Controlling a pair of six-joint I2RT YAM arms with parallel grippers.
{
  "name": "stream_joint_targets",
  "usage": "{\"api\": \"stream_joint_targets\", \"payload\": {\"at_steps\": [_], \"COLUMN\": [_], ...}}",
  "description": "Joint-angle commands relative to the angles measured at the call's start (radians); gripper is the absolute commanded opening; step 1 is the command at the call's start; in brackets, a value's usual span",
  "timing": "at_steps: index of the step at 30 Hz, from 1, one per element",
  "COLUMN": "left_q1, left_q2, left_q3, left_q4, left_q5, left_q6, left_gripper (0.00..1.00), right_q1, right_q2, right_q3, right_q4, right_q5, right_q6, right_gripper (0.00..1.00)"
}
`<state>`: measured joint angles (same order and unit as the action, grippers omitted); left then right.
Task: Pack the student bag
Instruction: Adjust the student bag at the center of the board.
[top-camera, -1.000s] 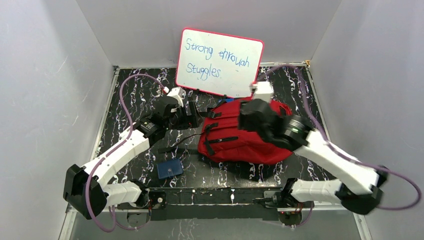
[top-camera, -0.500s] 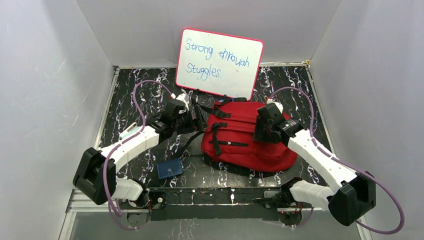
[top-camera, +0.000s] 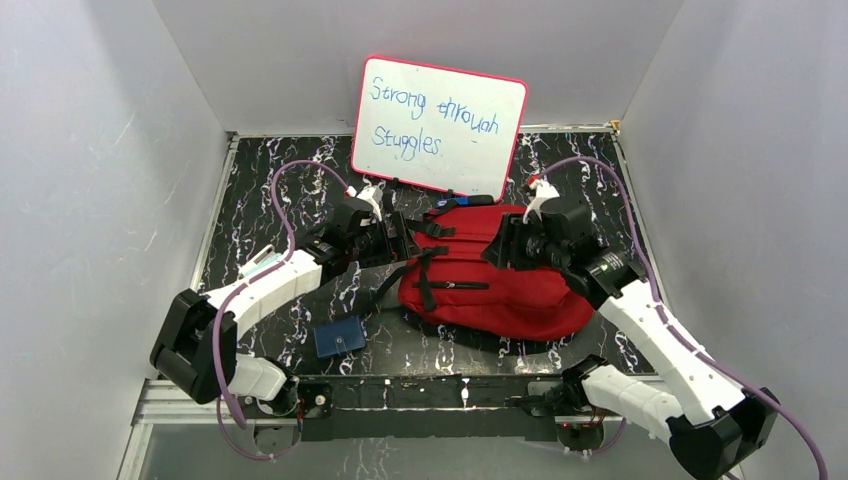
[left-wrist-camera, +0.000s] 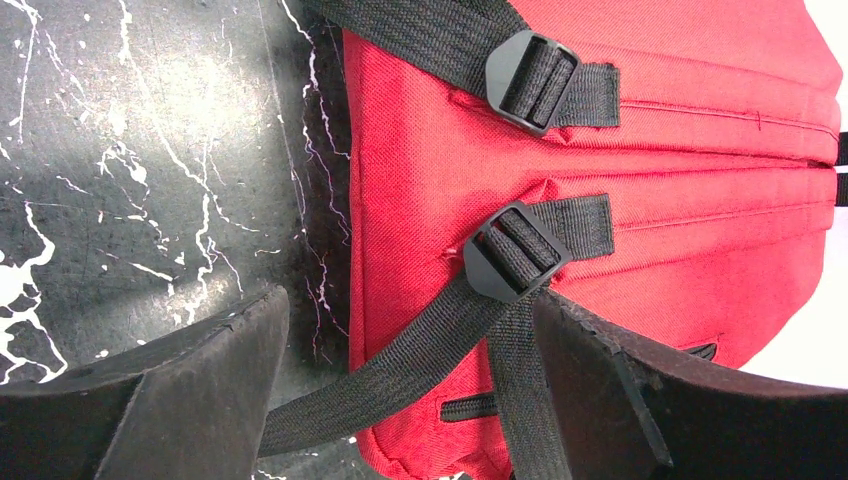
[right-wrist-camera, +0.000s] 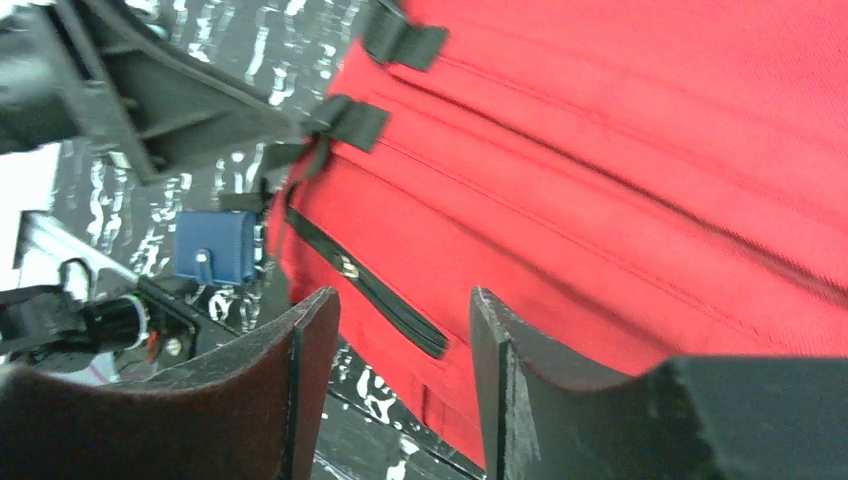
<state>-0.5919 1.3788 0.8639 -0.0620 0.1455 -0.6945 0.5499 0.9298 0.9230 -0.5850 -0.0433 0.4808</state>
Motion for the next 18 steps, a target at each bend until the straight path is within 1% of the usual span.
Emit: {"api": "stream_joint_targets", "payload": {"at_steps": [1, 4, 6, 8, 10, 13, 15, 18], "left_q1": [0.004, 0.004, 0.004, 0.004, 0.004, 0.004, 0.004, 0.004], "left_q2": [-0.050, -0.084, -0.106, -0.122, -0.133, -0.142, -0.146, -0.160], "left_q3": [0.042, 0.043, 0.038, 0.023, 0.010, -0.004, -0.005, -0.003], "left_q4": [-0.034, -0.049, -0.058, -0.063, -0.066, -0.065, -0.069, -0.076], "left_q5": [-0.024, -0.018, -0.015, -0.022, -0.028, -0.032, -0.034, -0.049], "left_q6": [0.023, 0.047, 0.060, 0.059, 0.054, 0.042, 0.037, 0.035], "left_gripper": [0.87, 0.87, 0.87, 0.87, 0.87, 0.86, 0.86, 0.86], "right_q1": [-0.001, 0.000, -0.001, 0.000, 0.001, 0.000, 0.000, 0.000], "right_q2": [0.083, 0.148, 0.162, 0.163, 0.181, 0.276, 0.349, 0.450], "right_q3": [0.100, 0.108, 0.095, 0.079, 0.089, 0.153, 0.208, 0.274], "right_q4": [0.113, 0.123, 0.162, 0.209, 0.228, 0.194, 0.169, 0.113], "right_q5": [-0.151, -0.197, -0.221, -0.176, -0.072, 0.064, 0.093, 0.064], "right_q6": [-0.048, -0.059, -0.059, -0.053, -0.058, -0.096, -0.116, -0.120], "right_gripper": [0.56, 0.49, 0.49, 0.50, 0.51, 0.51, 0.49, 0.41]}}
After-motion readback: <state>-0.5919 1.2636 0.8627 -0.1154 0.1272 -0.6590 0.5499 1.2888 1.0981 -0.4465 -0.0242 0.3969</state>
